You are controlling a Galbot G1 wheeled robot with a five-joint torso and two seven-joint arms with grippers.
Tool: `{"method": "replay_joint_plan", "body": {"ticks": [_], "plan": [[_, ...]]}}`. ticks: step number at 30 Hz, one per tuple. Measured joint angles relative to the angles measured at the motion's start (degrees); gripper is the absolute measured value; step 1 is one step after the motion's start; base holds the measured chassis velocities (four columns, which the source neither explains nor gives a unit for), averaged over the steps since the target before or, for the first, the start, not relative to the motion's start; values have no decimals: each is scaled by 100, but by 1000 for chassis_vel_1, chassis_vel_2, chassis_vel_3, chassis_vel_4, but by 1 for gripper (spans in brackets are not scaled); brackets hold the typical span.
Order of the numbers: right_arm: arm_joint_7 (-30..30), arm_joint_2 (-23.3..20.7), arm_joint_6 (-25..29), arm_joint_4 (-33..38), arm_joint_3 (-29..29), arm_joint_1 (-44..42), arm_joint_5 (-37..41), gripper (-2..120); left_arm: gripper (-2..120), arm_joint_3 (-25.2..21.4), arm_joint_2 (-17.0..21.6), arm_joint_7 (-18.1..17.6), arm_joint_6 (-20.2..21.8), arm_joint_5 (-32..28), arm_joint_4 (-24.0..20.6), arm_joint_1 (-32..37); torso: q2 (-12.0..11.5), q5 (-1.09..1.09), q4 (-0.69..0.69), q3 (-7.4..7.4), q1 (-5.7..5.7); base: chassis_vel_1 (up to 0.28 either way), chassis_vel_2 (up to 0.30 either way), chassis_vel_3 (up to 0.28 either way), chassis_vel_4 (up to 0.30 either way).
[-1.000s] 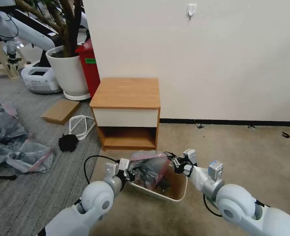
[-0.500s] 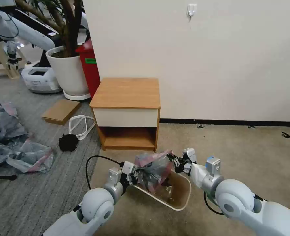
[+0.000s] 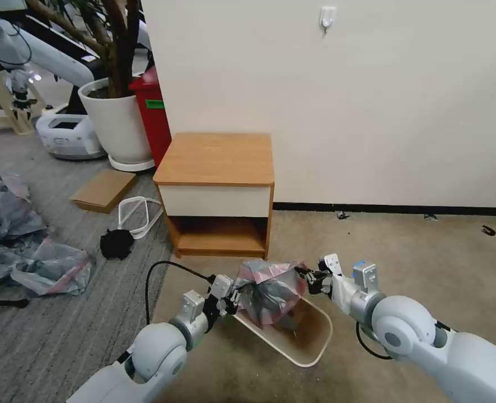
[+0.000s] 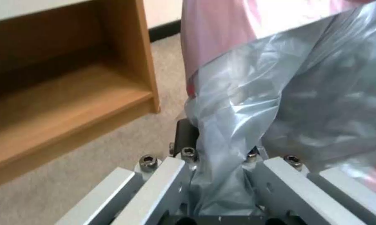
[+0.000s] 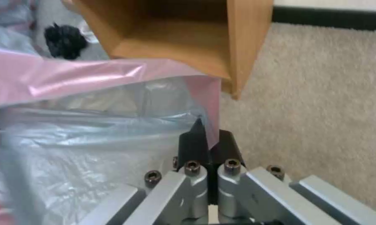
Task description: Pick up the garbage bag from the table and place it over the trash can.
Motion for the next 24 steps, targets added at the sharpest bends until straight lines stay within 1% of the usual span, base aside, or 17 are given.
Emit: {"method": "replay_joint_plan", "body": {"ticks": [4,10,13,16,18,24], "plan": [[14,0,-168,-113,1,11,1,0,3,-81,4,188,-204,27,63,13,0,0,0,0,0,0,0,0,0],[24,17,-240,-185,20,-28,-21,0,3,-160,-32,201,-351,-240,137,15,0,0,0,0,0,0,0,0,0],[28,19,-250,-191,71,-78,-37,0,3,-200,-58,190,-408,-328,178,1,0,0,0,0,0,0,0,0,0],[29,17,-254,-184,138,-148,-43,0,3,-228,-88,98,-435,-371,230,-26,0,0,0,0,0,0,0,0,0],[30,-1,-259,-154,242,-223,-53,0,3,-252,-128,-33,-449,-476,283,-55,0,0,0,0,0,0,0,0,0],[31,-50,-278,-125,456,-360,-57,0,3,-277,-173,-56,-560,-572,367,-57,0,0,0,0,0,0,0,0,0]]}}
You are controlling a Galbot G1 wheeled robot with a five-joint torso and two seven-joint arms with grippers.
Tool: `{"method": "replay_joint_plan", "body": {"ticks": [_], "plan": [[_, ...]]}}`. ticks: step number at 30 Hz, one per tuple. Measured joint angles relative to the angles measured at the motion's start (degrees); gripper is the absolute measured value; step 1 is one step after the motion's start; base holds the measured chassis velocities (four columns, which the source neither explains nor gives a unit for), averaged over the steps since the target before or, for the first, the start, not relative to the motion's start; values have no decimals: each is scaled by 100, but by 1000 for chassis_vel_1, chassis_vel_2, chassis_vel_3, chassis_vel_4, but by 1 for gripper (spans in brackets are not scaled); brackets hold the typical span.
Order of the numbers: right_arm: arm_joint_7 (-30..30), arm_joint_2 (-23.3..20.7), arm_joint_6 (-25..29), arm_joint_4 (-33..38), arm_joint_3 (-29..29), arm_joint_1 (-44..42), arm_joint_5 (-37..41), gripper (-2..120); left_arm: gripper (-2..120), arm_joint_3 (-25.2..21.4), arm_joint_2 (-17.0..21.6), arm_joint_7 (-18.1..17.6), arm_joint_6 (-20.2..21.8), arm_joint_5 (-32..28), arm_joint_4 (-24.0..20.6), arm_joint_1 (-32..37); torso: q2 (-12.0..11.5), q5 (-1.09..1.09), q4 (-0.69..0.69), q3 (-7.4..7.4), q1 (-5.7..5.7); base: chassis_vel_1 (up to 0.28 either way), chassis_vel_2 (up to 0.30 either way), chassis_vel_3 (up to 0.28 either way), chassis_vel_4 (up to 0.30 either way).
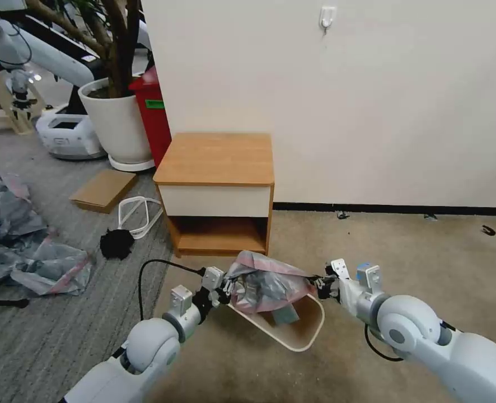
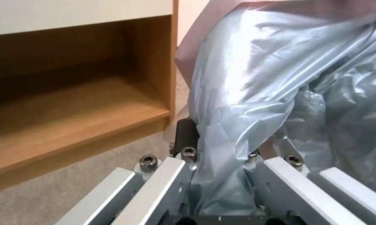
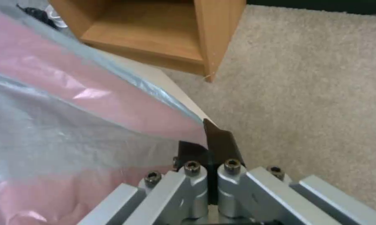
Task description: Pick up the garbage bag from the table and place it over the trash can.
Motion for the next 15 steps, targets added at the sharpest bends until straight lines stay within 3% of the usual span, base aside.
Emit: {"method": "replay_joint_plan", "body": {"ticks": [6,10,15], "plan": [[0,-37,-21,24,60,-35,-2,0,3,-42,13,382,-197,166,75,8,0,0,0,0,0,0,0,0,0],[-3,-43,-64,6,70,-23,17,0,3,-200,31,928,-408,460,155,34,0,0,0,0,0,0,0,0,0],[-6,-33,-130,-50,99,-26,100,0,3,-323,51,1178,-558,630,196,93,0,0,0,0,0,0,0,0,0]]}}
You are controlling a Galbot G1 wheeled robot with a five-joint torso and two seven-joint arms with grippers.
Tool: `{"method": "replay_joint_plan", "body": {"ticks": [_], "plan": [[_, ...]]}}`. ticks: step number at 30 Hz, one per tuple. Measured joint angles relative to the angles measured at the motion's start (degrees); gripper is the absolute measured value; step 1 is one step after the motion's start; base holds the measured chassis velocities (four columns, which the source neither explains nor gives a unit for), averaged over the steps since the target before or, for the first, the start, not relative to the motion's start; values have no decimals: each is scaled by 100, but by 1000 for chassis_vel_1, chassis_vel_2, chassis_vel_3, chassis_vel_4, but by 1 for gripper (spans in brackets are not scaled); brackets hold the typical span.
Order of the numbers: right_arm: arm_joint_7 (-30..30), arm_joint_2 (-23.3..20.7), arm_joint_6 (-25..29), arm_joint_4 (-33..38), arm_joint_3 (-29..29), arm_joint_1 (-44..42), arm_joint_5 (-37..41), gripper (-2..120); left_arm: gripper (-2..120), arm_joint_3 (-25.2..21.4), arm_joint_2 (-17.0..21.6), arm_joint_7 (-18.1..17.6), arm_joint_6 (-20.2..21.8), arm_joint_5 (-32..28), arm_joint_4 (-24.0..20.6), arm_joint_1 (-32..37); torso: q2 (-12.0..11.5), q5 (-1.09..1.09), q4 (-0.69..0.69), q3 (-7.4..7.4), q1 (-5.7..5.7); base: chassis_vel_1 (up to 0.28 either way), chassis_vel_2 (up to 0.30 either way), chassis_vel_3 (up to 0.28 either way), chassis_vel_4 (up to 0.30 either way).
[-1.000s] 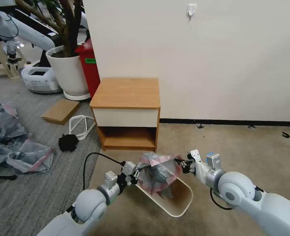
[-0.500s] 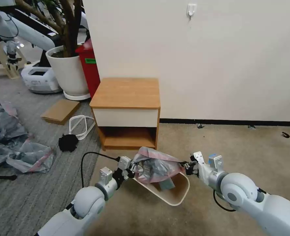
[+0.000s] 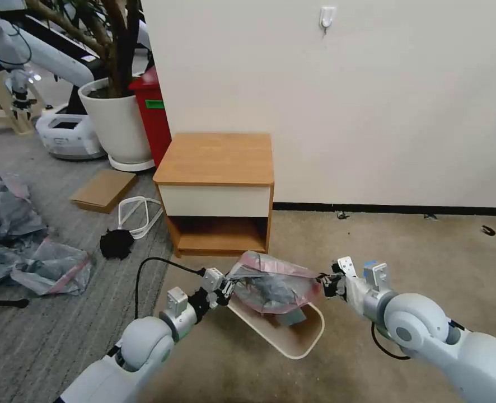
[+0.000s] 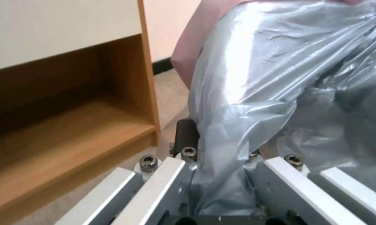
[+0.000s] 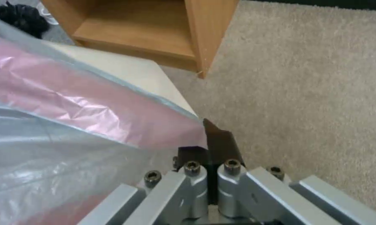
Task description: Pick up the garbage bag from the table and place it over the trash can.
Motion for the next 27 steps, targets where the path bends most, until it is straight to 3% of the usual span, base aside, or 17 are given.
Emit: {"method": "replay_joint_plan", "body": {"ticks": [6,13,18,27], "plan": [[79,56,-130,-74,9,-10,94,0,3,-159,-20,382,-231,243,113,34,0,0,1,0,0,0,0,0,0],[106,88,-178,-57,163,-214,89,0,3,-213,-107,385,-352,-109,172,20,0,0,0,0,0,0,0,0,0],[120,138,-203,-18,339,-442,55,0,3,-266,-183,219,-413,-491,237,-32,0,0,0,0,0,0,0,0,0],[207,227,-201,117,511,-567,42,0,3,-307,-309,-312,-419,-267,313,-34,0,0,0,0,0,0,0,0,0]]}}
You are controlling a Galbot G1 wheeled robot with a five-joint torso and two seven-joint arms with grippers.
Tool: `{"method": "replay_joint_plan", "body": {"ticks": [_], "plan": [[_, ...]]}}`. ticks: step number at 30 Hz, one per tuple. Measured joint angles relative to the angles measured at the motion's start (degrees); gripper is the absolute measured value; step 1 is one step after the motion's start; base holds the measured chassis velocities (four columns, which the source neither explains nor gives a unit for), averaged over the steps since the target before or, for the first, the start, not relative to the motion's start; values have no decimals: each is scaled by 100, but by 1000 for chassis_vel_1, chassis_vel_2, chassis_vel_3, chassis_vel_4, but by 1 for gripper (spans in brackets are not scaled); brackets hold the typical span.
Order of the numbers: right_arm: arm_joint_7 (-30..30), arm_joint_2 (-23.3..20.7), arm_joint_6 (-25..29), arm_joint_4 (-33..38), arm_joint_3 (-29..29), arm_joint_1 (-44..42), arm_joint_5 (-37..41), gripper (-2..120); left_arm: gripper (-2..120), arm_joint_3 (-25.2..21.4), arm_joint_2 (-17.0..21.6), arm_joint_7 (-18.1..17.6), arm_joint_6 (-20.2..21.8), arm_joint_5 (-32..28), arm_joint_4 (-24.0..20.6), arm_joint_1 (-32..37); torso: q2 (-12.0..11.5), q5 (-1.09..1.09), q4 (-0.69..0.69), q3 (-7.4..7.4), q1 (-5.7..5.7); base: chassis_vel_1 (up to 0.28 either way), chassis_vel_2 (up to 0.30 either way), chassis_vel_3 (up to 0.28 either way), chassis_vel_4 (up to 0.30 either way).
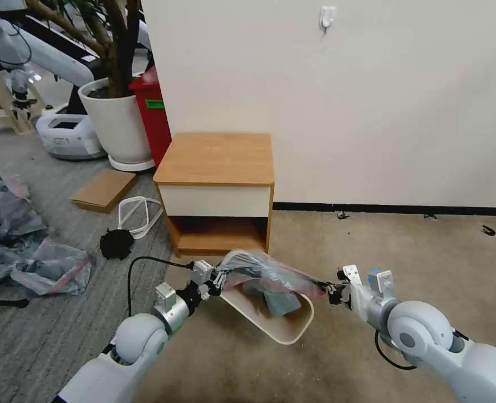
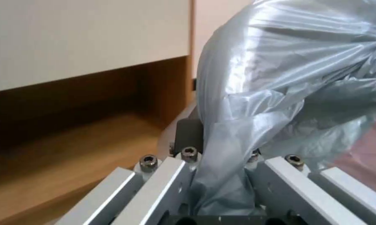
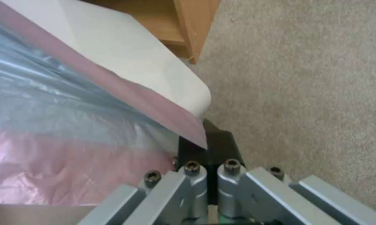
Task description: Pick up the garbage bag from the table and place it over the trash can.
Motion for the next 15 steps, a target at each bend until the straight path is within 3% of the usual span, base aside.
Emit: {"method": "replay_joint_plan", "body": {"ticks": [8,10,15], "plan": [[102,161,-18,204,125,-155,-1,0,3,176,-218,-759,43,-203,-76,27,0,0,0,0,0,0,0,0,0],[191,275,-18,285,139,-187,-3,0,3,298,-320,-1141,204,-453,-199,39,0,1,0,0,0,0,0,0,0],[288,408,-1,335,239,-265,-57,0,3,400,-411,-1525,364,-497,-259,24,0,1,0,0,0,0,0,0,0]]}}
